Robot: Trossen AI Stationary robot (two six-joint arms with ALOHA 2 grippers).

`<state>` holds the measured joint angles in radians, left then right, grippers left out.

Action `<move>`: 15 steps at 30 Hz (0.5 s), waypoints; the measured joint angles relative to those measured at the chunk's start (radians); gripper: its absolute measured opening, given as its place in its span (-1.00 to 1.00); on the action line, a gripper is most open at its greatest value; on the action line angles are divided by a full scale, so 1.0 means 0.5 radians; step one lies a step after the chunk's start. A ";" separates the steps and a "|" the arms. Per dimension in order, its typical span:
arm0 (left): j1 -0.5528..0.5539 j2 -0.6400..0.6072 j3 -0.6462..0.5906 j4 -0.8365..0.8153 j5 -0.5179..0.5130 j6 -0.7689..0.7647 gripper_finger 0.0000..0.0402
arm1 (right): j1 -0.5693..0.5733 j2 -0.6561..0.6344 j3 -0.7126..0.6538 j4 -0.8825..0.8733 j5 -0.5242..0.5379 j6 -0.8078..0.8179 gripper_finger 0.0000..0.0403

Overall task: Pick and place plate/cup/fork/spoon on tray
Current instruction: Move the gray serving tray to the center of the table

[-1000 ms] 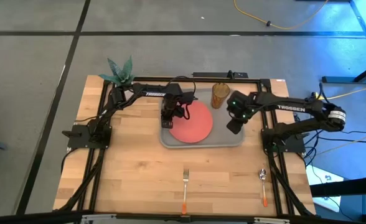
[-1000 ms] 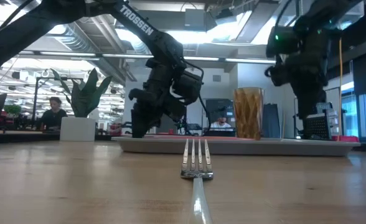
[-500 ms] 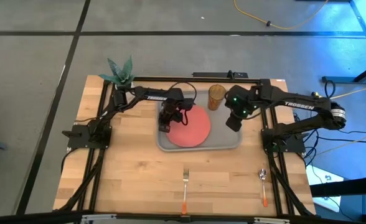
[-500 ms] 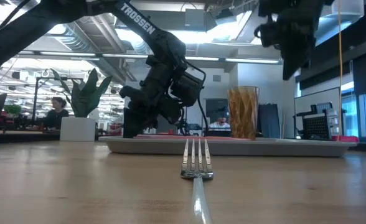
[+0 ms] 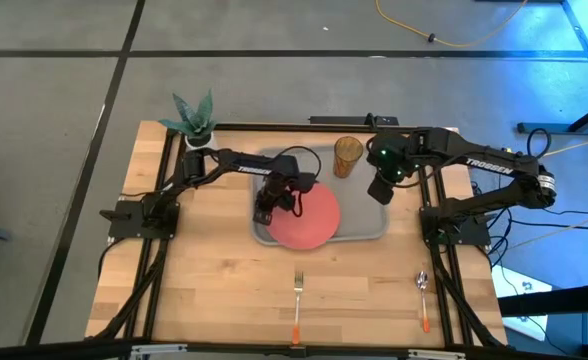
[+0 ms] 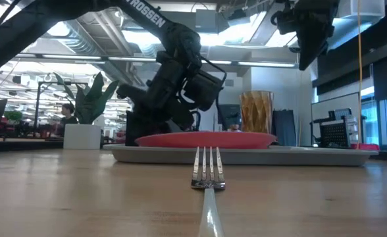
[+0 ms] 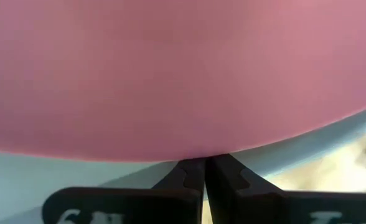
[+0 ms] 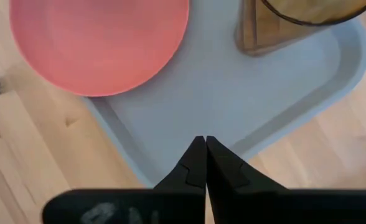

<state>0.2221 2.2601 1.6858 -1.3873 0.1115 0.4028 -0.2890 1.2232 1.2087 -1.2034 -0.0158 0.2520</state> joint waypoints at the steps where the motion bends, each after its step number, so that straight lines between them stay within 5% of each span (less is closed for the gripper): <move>1: 0.009 0.000 0.000 0.001 -0.050 -0.003 -1.00 | 0.000 0.000 0.000 0.000 0.008 -0.002 -0.99; 15: 0.226 -0.252 0.035 0.055 -0.211 -0.107 -1.00 | 0.000 0.000 -0.005 0.013 0.076 0.009 -0.99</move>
<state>0.3354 2.1341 1.7031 -1.3601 0.0058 0.3492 -0.2890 1.2232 1.2064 -1.1971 0.0220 0.2563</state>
